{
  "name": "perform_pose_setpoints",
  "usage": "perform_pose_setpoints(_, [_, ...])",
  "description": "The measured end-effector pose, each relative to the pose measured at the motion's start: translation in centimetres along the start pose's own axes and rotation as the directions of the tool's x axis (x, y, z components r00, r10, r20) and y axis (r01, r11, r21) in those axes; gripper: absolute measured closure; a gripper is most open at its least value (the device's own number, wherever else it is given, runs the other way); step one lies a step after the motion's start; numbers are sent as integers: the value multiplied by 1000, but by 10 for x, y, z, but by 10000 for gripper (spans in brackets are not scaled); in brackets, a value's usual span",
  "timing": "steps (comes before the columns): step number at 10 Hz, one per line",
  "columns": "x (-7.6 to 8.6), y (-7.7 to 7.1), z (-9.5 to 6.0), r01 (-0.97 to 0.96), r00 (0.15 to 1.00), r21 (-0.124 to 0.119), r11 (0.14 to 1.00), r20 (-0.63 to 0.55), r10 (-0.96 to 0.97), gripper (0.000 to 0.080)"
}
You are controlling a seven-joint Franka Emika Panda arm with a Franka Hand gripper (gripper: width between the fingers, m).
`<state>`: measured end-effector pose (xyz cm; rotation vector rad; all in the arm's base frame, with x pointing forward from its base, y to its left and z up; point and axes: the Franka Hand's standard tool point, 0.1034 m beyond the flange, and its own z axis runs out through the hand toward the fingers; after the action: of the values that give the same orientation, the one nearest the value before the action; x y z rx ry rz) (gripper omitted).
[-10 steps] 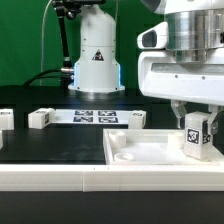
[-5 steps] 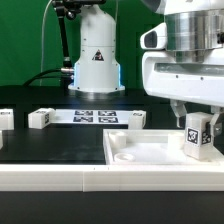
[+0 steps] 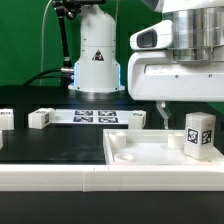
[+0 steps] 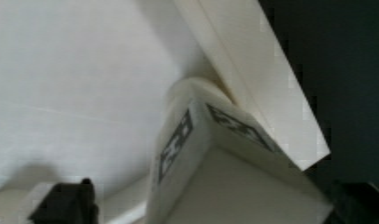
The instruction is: Assemble one leg
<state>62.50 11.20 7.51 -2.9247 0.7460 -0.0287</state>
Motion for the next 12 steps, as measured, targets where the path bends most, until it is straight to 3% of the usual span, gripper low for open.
perform_pose_setpoints(5, [-5,-3,2,497,868,1,868,12,-497,151])
perform_pose_setpoints(7, [-11,-3,4,612,790,4,791,31,-612,151])
perform_pose_setpoints(10, [-11,-8,3,699,715,-19,715,21,-698,151])
perform_pose_setpoints(11, [-11,-7,3,698,716,-20,716,21,-697,277])
perform_pose_setpoints(12, [-11,-7,3,698,717,-20,716,21,-697,277])
